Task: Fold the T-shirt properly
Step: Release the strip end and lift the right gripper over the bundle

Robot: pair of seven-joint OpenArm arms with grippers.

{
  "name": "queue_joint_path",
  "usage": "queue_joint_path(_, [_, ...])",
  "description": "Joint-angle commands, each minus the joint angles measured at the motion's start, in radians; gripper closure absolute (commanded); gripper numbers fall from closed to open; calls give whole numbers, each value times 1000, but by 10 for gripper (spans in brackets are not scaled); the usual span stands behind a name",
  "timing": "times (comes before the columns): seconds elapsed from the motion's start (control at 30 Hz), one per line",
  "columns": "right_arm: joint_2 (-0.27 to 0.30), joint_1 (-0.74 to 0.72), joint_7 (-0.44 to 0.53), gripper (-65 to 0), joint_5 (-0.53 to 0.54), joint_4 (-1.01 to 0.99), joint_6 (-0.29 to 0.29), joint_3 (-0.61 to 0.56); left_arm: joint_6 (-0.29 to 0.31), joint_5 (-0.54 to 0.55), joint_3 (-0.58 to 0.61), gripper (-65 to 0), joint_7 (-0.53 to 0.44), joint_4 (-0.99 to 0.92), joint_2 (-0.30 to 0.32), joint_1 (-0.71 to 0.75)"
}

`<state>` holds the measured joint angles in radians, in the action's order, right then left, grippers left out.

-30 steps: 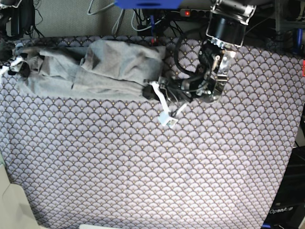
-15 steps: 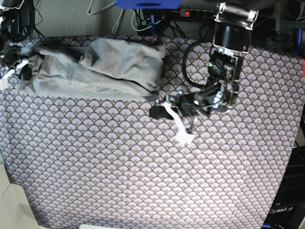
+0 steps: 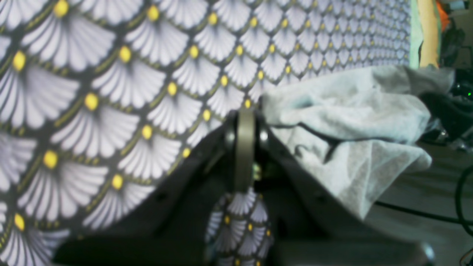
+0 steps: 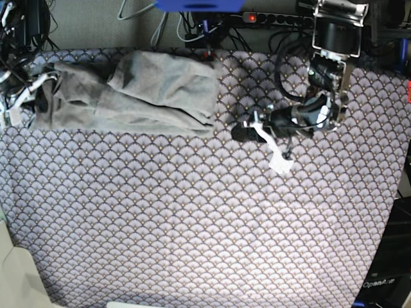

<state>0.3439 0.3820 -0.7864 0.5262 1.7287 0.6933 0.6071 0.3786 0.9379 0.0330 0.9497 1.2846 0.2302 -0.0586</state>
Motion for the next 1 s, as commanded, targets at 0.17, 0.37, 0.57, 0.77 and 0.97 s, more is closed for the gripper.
queue_joint_path(0.17, [-53, -41, -167, -14, 15, 199, 5, 6, 12, 39, -5, 0, -10, 48, 21, 4])
queue_joint_path(0.37, [-118, -127, -298, -14, 15, 225, 5, -60, 12, 33, -5, 0, -7, 112, 33, 27])
queue_joint_path(0.57, [-159, -166, -351, -15, 16, 230, 5, -132, 12, 42, -5, 0, -1, 115, 42, 27])
queue_joint_path(0.77, [-182, -162, -338, -15, 15, 228, 5, -214, 12, 34, -5, 0, -5, 115, 50, 41])
queue_joint_path(0.97, [-194, -156, -261, -15, 15, 228, 5, -318, 12, 37, -5, 0, -2, 115, 65, 41])
